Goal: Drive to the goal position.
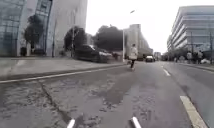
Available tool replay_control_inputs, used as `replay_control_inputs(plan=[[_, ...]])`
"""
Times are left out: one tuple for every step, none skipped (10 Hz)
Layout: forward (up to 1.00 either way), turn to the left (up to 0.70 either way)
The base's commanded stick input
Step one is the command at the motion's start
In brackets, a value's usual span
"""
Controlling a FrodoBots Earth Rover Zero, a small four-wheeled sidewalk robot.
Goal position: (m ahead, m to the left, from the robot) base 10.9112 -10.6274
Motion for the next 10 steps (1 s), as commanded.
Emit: replay_control_inputs(plan=[[0.70,-0.14],[0.70,-0.14],[0.70,-0.14],[0.70,-0.14],[0.70,-0.14],[0.70,-0.14],[0.70,-0.14],[0.70,-0.14],[0.70,-0.14],[0.70,-0.14]])
